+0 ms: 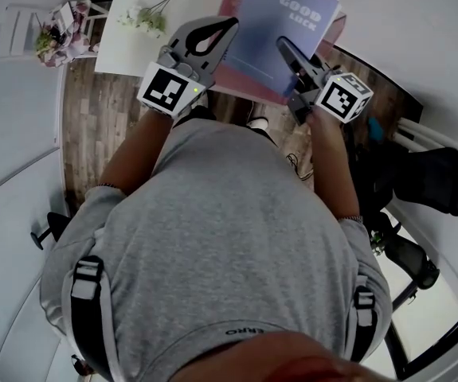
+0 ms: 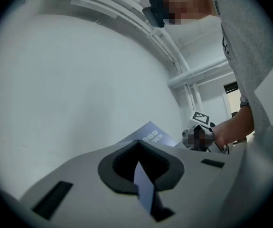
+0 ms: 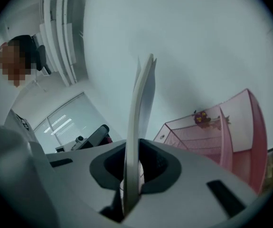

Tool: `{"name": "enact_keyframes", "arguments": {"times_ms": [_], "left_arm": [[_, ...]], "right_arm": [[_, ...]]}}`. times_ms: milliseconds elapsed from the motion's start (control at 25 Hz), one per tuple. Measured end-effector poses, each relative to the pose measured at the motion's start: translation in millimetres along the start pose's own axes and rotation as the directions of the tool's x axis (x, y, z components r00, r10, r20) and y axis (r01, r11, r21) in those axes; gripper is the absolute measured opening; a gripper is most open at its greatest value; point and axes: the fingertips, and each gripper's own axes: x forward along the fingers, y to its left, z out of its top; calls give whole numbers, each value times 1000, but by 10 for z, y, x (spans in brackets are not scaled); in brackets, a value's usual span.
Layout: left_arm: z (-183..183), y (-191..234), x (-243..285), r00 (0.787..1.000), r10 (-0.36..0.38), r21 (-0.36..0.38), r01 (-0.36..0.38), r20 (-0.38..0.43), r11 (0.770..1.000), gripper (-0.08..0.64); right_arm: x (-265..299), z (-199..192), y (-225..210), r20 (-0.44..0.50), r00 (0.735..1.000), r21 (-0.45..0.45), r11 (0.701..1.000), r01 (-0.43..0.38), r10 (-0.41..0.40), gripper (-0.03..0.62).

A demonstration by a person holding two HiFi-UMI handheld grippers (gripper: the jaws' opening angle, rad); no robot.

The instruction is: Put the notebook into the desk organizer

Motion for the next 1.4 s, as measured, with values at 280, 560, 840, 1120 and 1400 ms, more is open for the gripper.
{"name": "enact_keyframes", "arguments": {"times_ms": [280, 560, 840, 1120, 1400], "left_arm": [[-58, 20, -40, 1000, -18, -5, 18, -10, 1000, 18], [-76, 8, -57, 1000, -23, -6, 23, -14, 1000, 18], [-73, -22, -32, 999, -32, -5, 32, -17, 999, 18], [-28, -48, -30, 999, -41, -1, 41, -4, 999, 18], [-36, -25, -34, 999, -38, -1, 38, -12, 999, 18]], "right_arm": [[206, -137, -60, -112, 994, 86, 996, -4, 14, 40], [341, -204, -136, -130, 991, 191, 981, -17, 43, 41], [401, -245, -233, -137, 990, 250, 968, 11, 24, 41], [415, -301, -417, -171, 985, 251, 966, 69, -26, 44], [487, -301, -520, -208, 975, 213, 970, 118, -73, 58]]}}
